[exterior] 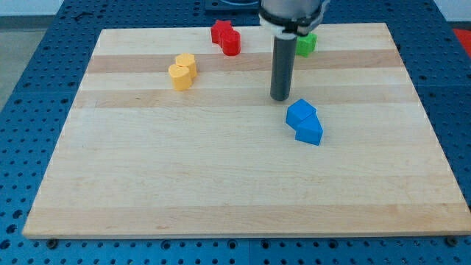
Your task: Move the red circle to the top left
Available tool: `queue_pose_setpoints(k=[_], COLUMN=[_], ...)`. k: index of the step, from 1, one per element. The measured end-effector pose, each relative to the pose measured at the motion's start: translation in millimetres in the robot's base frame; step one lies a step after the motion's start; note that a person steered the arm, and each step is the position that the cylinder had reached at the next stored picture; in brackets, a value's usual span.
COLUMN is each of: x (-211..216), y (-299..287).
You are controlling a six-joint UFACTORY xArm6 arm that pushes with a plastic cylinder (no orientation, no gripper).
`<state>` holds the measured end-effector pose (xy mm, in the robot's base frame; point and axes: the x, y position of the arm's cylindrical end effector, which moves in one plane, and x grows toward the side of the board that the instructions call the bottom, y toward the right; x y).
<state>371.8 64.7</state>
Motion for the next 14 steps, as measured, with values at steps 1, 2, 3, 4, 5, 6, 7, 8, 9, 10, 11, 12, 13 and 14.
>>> queue_pose_setpoints(k=[1, 2, 3, 4, 5, 6, 7, 8, 9, 10, 11, 12, 13, 14], x=[-41.7, -79.6, -106.1, -118.0, -124.6, -129.6, -129.7, -129.7, -123.8, -100.4, -90.5, -90.9, -99.9, -109.9], y=[4.1, 3.8, 3.4, -11.0, -36.2, -62.3, -88.2, -114.8, -133.3, -129.3, -128.7, -149.2, -164.5, -186.8])
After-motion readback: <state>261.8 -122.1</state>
